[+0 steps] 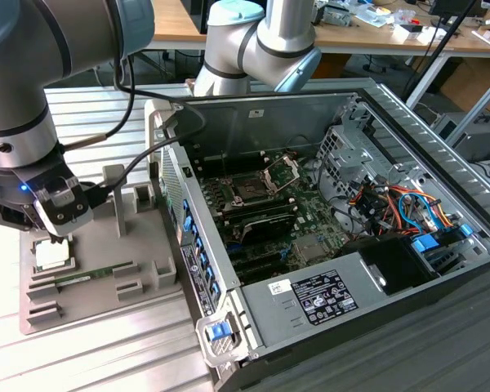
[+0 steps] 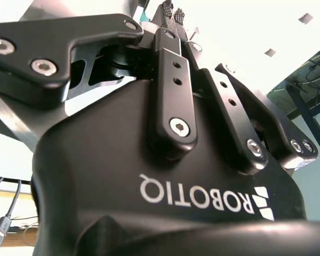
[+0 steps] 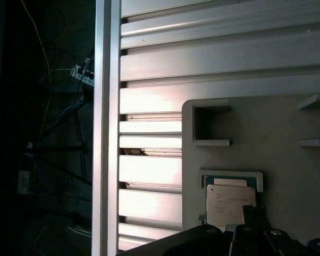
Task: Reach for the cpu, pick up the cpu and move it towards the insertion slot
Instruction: 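Pick up the cpu and move it towards the insertion slot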
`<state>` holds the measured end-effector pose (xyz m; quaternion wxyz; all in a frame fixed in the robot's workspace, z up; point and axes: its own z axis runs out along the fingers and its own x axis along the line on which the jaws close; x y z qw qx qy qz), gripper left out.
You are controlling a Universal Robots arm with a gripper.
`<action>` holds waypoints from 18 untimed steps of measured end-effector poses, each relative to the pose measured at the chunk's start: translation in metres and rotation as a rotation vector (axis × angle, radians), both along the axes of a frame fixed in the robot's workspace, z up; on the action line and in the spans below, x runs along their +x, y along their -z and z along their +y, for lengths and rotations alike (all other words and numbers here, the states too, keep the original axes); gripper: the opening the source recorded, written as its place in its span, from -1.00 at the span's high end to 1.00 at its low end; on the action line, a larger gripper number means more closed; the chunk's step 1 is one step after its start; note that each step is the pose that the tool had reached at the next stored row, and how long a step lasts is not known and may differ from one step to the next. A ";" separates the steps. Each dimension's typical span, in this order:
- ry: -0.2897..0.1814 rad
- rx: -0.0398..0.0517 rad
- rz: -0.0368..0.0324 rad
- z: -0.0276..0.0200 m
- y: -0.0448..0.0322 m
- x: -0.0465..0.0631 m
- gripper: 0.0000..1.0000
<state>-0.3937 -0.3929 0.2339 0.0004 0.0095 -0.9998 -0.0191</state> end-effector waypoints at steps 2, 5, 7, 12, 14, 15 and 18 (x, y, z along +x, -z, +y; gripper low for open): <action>0.000 -0.0001 0.0001 0.0000 0.0005 0.000 0.80; 0.000 0.0000 0.0000 0.0000 0.0013 0.000 0.80; 0.000 -0.0001 0.0000 0.0000 0.0022 0.000 0.80; 0.000 -0.0001 0.0001 0.0000 0.0041 0.000 0.80; 0.000 -0.0001 0.0001 0.0000 0.0048 0.000 0.80; 0.000 -0.0001 0.0000 0.0000 0.0050 0.000 0.80; 0.000 0.0000 0.0000 0.0000 0.0060 0.000 0.80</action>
